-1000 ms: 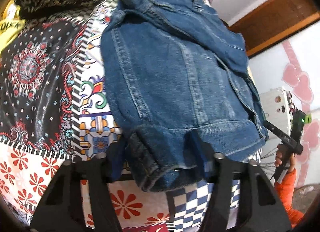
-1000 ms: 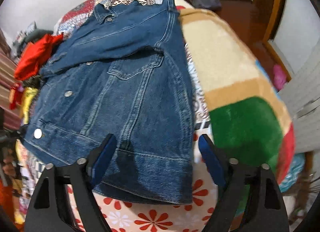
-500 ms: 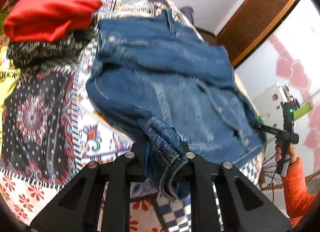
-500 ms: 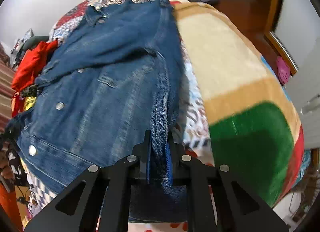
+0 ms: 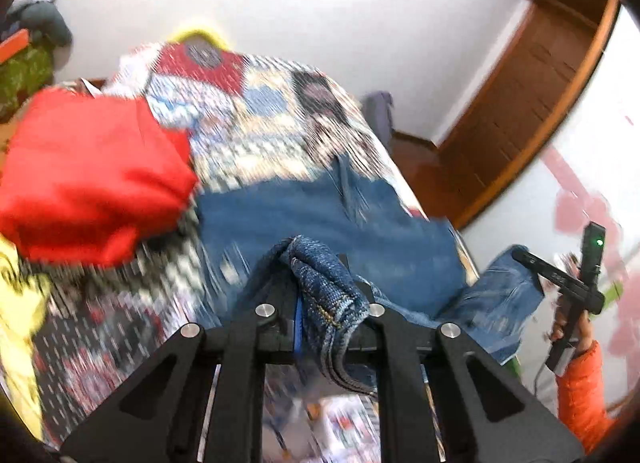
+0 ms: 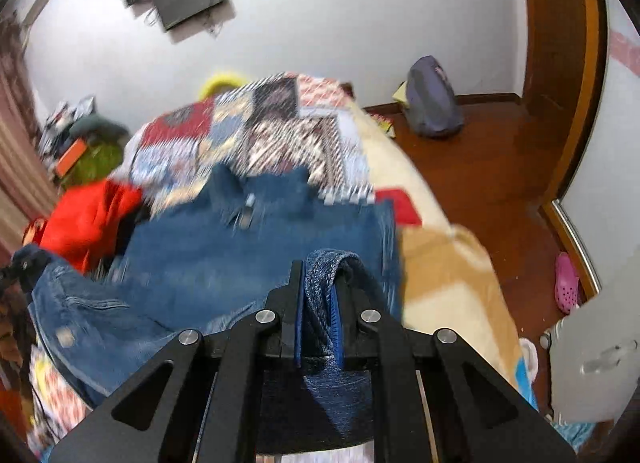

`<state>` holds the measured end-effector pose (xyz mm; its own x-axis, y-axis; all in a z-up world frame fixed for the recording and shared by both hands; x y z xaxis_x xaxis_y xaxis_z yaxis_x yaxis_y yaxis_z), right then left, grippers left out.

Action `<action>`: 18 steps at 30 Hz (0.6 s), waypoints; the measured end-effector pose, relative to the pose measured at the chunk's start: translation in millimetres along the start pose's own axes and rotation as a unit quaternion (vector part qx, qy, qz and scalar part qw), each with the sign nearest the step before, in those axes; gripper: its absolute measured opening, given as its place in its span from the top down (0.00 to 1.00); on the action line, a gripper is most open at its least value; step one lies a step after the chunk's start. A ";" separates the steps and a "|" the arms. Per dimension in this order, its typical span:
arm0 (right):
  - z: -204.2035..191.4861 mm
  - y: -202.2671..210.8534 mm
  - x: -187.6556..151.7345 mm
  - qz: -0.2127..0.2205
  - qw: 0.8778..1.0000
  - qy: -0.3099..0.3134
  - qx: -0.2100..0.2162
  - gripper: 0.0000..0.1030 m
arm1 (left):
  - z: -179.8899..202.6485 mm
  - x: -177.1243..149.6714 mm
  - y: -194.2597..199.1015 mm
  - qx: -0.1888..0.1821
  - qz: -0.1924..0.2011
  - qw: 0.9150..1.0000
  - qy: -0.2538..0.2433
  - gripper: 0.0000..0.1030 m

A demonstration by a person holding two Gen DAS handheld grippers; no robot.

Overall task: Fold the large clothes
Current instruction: 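Grasp the folded denim jacket edge with both tools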

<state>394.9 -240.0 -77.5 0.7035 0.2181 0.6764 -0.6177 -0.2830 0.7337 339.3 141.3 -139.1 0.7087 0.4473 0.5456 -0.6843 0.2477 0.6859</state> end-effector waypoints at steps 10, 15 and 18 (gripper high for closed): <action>23.7 -113.5 8.2 -0.050 0.998 -0.048 -0.006 0.91 | -40.4 49.0 -132.5 0.099 -0.036 0.994 0.014 0.87; 43.2 -140.9 -10.4 -0.068 0.993 -0.096 -0.006 0.91 | -68.0 29.0 -180.5 0.136 -0.093 0.986 0.003 0.81; 50.8 -134.6 -12.6 -0.072 0.989 -0.124 0.021 0.89 | -68.9 22.1 -183.2 0.141 -0.111 0.984 -0.013 0.79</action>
Point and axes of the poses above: each gripper's, at about its wrist camera, not at the fingertips, and y roughly against the way its jaws point, z to its right, x to its top, the point moved 7 cm from there along -y, roughly the way its jaws point, and after that the axes turned 13 degrees about y, right-handed, at the moved point
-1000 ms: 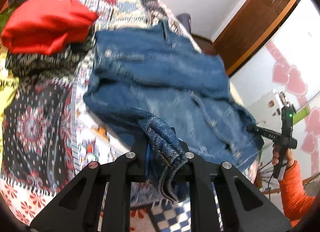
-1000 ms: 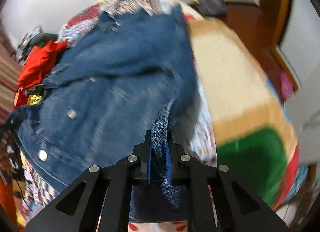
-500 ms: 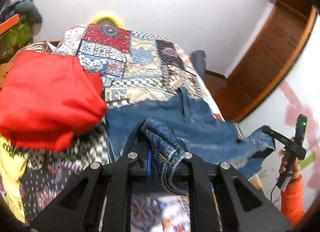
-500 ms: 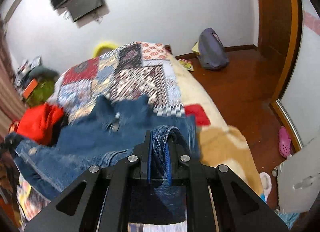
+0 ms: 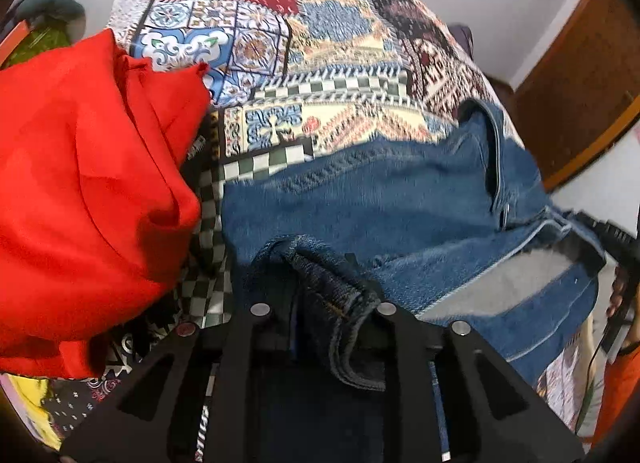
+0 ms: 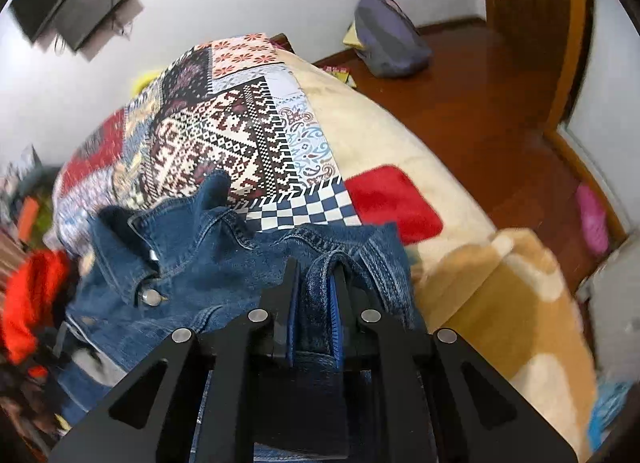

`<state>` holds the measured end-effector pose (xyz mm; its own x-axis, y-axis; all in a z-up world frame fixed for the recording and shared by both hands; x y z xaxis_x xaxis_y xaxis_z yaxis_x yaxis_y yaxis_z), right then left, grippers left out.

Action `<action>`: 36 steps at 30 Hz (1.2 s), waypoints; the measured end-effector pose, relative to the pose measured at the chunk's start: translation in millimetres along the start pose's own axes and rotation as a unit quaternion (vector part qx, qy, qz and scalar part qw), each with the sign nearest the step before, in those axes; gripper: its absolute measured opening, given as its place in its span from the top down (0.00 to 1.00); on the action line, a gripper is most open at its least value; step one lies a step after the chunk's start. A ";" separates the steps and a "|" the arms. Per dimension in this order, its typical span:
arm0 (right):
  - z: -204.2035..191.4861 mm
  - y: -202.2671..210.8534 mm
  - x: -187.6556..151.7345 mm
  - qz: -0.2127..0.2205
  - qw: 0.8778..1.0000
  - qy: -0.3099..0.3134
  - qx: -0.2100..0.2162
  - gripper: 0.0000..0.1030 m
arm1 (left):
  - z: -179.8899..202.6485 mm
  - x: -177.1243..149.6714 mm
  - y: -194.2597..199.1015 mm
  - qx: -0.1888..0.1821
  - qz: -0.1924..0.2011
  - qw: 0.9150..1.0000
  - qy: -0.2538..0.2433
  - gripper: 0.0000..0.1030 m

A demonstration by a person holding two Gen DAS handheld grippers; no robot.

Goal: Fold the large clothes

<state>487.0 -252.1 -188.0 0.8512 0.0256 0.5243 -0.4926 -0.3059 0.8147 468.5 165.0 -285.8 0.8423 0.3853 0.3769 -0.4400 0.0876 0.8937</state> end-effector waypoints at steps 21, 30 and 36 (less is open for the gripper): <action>-82.9 69.5 -64.1 0.002 0.979 0.205 -0.023 0.43 | 55.3 -69.5 91.2 0.005 0.057 0.989 -0.140 0.40; -123.0 -5.5 -98.3 -0.059 0.962 0.267 -0.012 0.43 | 82.4 -113.1 15.9 0.024 0.004 0.982 -0.186 0.40; -123.2 -48.5 -43.9 -0.071 0.967 0.243 -0.003 0.43 | 86.7 -57.1 -14.0 0.021 0.020 0.983 -0.182 0.38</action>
Point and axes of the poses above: each gripper's, at about its wrist camera, not at the fingertips, and y roughly against the way its jaws point, z to its right, x to its top, the point moved 7 cm from there along -y, roughly the way its jaws point, and after that the axes turned 13 degrees about y, right-handed, at the moved point
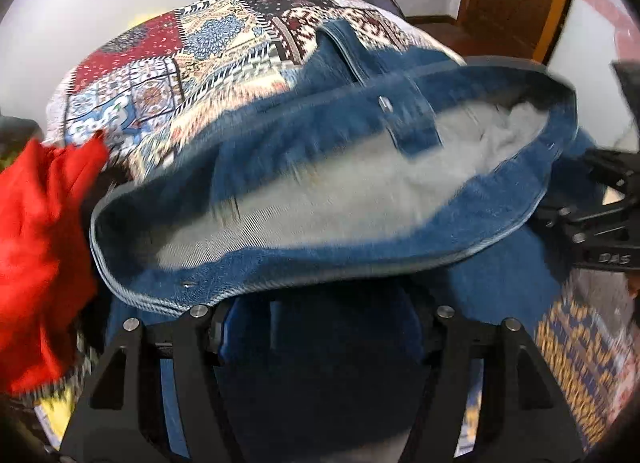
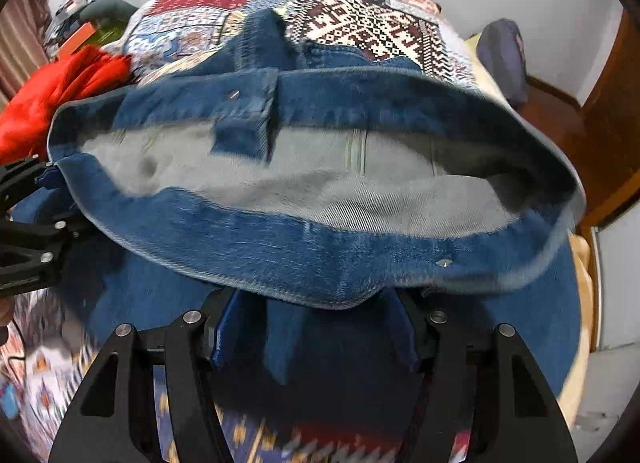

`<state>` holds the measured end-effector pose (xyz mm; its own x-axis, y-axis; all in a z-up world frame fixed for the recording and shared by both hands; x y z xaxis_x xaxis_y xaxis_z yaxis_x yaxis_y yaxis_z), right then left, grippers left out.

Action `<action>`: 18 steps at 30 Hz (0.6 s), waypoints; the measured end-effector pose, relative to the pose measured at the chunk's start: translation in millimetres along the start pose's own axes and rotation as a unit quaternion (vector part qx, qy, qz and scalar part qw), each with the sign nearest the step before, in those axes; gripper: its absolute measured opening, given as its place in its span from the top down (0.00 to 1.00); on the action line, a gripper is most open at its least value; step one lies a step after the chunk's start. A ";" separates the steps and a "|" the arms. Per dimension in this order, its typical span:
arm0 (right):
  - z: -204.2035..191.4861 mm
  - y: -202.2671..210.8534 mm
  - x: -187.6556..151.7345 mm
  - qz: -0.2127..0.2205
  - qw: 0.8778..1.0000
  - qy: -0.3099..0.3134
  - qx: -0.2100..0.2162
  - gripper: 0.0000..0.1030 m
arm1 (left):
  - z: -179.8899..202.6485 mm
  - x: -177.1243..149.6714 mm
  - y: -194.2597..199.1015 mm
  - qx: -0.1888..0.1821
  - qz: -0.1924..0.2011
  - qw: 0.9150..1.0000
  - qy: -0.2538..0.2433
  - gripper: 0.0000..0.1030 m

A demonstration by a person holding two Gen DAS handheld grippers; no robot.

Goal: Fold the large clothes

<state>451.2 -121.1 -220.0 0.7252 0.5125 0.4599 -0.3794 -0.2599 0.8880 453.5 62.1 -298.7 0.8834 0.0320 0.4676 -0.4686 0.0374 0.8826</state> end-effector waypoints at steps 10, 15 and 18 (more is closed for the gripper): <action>28.1 49.7 86.1 0.128 0.986 -0.103 -0.035 0.43 | -58.5 110.1 26.5 0.086 0.110 0.988 0.073 0.45; -13.6 45.1 71.6 0.112 0.993 -0.039 -0.030 0.42 | -59.2 88.4 36.8 0.061 0.100 0.990 0.073 0.44; -34.8 42.2 54.3 0.099 0.995 -0.010 -0.025 0.41 | -53.0 68.3 38.8 0.067 0.089 0.992 0.055 0.44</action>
Point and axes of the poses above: each gripper's, at about its wrist camera, not at the fingertips, and y roughly against the way its jaws point, z to its right, x to its top, the point moved 7 cm from there along -y, roughly the way its jaws point, and after that the axes turned 13 degrees about y, right-handed, at the moved point
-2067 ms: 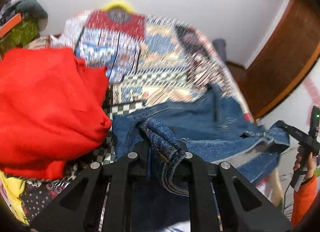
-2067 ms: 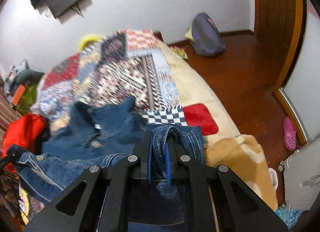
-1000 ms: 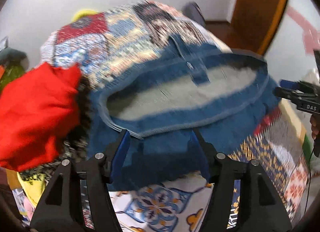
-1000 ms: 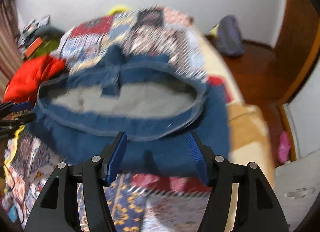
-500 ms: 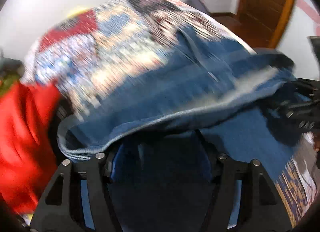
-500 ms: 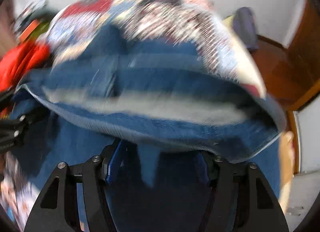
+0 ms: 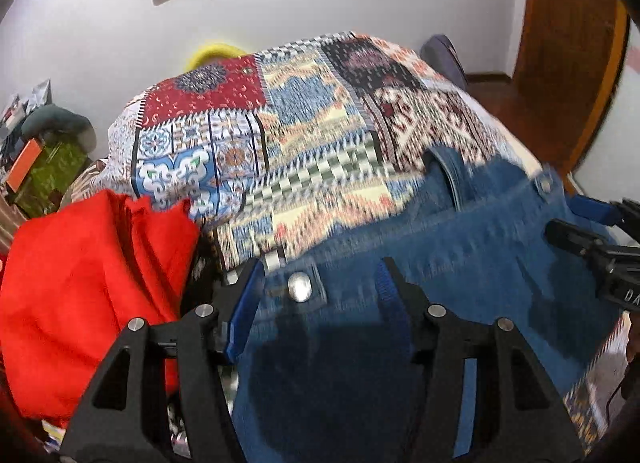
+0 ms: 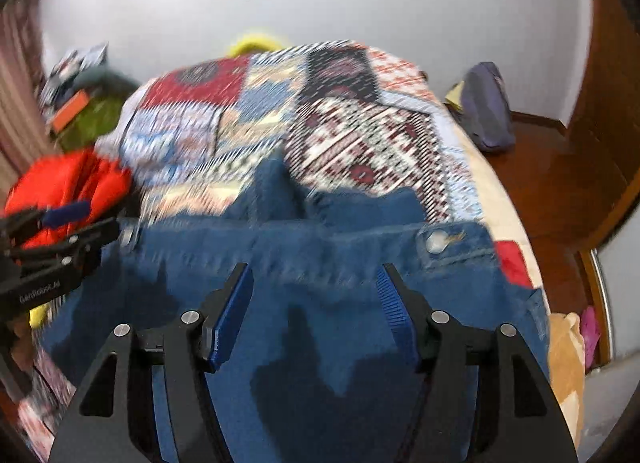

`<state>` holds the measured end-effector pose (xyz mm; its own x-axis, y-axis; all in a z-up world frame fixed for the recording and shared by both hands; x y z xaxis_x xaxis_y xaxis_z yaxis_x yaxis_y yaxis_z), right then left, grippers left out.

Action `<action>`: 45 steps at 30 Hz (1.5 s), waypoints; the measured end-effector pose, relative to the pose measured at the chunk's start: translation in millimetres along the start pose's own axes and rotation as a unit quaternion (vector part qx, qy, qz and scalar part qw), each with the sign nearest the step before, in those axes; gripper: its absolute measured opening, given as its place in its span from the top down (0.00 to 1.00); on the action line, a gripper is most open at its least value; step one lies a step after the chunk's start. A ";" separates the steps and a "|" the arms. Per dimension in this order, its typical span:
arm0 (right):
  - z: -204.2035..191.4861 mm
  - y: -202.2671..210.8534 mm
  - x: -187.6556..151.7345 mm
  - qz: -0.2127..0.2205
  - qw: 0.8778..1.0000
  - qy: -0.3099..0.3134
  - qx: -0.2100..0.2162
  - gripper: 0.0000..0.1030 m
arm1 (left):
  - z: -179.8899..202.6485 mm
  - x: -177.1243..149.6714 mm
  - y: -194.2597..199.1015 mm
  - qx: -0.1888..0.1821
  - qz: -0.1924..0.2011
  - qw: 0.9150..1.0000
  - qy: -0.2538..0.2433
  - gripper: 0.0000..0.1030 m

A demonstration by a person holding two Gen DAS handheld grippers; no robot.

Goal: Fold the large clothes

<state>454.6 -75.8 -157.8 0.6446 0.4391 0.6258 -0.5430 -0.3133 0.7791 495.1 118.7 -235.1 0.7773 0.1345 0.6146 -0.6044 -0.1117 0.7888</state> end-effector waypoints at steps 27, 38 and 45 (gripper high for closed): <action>47.1 34.1 -120.1 -0.054 0.997 0.013 -0.060 0.21 | -83.8 -159.8 46.7 -0.053 -0.085 0.969 0.226 0.30; 49.1 45.7 -127.8 -0.054 0.995 0.013 -0.082 0.20 | -71.6 -163.5 17.9 -0.187 -0.123 0.905 0.363 0.30; 50.0 45.4 -128.5 -0.054 0.995 0.002 -0.085 0.20 | -63.9 -138.9 -9.7 -0.222 -0.113 0.888 0.387 0.29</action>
<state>374.0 -188.6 -201.0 0.7020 0.4665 0.5381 -0.5543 -0.1165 0.8241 381.8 164.0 -327.7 0.6382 0.7596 0.1256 -0.5918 0.3796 0.7112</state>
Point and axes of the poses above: each gripper's, at about its wrist camera, not at the fingertips, and y roughly against the way its jaws point, z to its right, x to its top, the point moved 7 cm from there along -y, roughly the way its jaws point, and after that the axes turned 13 degrees about y, right-handed, at the moved point
